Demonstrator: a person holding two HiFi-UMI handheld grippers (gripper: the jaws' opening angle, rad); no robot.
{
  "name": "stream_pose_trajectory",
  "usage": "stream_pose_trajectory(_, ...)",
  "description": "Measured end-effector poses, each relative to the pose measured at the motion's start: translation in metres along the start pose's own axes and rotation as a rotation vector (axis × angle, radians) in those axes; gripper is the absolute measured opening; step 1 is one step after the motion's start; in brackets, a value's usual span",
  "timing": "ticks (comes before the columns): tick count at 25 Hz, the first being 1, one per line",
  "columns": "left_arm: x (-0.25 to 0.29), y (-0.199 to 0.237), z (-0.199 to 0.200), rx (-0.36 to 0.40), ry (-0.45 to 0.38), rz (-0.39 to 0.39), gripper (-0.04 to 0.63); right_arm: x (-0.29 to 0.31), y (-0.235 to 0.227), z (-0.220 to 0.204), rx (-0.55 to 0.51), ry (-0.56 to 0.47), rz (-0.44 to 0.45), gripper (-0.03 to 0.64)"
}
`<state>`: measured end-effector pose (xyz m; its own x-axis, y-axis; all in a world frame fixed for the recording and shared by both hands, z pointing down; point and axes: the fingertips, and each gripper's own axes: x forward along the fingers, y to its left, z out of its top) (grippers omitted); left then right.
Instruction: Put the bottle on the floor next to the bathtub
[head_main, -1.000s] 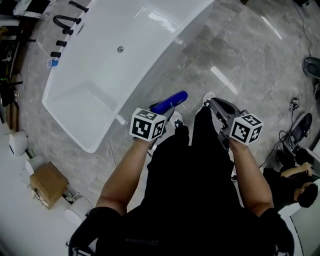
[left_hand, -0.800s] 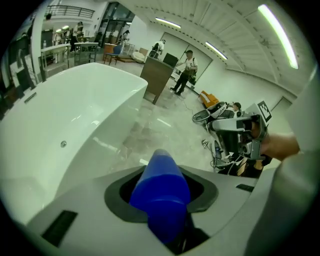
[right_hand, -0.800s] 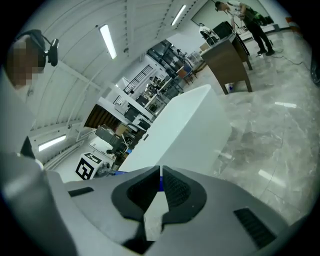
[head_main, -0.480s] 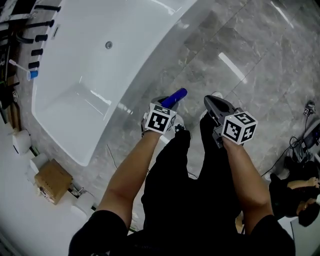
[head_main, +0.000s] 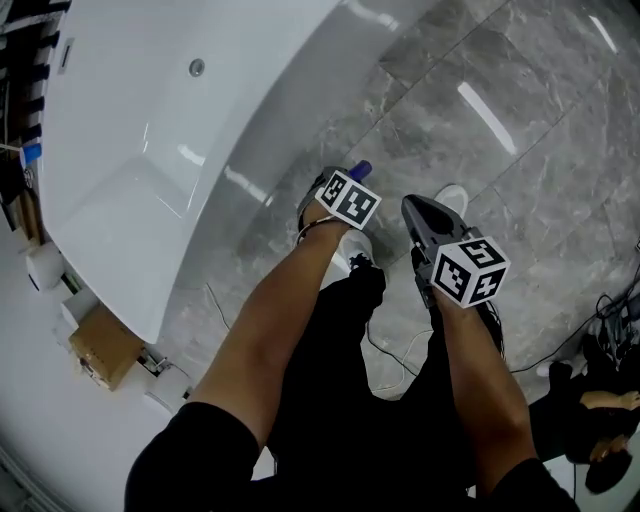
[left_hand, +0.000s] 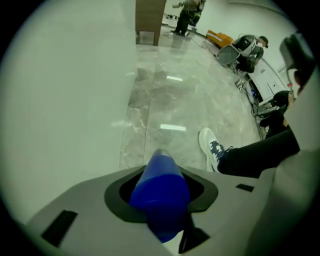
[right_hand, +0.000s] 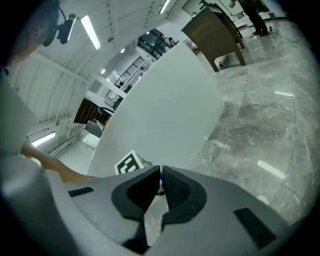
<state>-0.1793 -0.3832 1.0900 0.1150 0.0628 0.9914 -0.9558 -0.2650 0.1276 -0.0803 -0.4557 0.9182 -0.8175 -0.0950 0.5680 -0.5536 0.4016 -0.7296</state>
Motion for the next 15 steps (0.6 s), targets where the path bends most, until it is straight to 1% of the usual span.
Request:
stream_pose_trajectory(2, 0.029, 0.008, 0.004, 0.055, 0.042, 0.020, 0.161, 0.006, -0.002, -0.014, -0.002, 0.038, 0.021, 0.038)
stream_pose_trajectory(4, 0.053, 0.019, 0.010, 0.104, 0.056, 0.052, 0.161, 0.010, -0.004, -0.026, -0.016, 0.088, 0.038, 0.038)
stream_pose_trajectory(5, 0.064, 0.025, 0.014, 0.118, 0.058, 0.069, 0.161, 0.012, -0.007, -0.027, -0.024, 0.102, 0.042, 0.038)
stream_pose_trajectory(8, 0.090, 0.038, 0.025, 0.123, 0.058, 0.111, 0.161, 0.012, -0.021, -0.014, -0.008, 0.079, 0.038, 0.038)
stream_pose_trajectory(10, 0.102, 0.043, 0.035, 0.131, 0.050, 0.131, 0.161, 0.011, -0.033, -0.006, 0.002, 0.063, 0.020, 0.038)
stream_pose_trajectory(13, 0.116, 0.044, 0.045, 0.159, 0.042, 0.143, 0.163, 0.006, -0.053, -0.006, -0.006, 0.087, -0.024, 0.038)
stream_pose_trajectory(15, 0.124, 0.046, 0.048, 0.179, 0.049, 0.147, 0.163, 0.001, -0.063, 0.000, 0.002, 0.081, -0.042, 0.038)
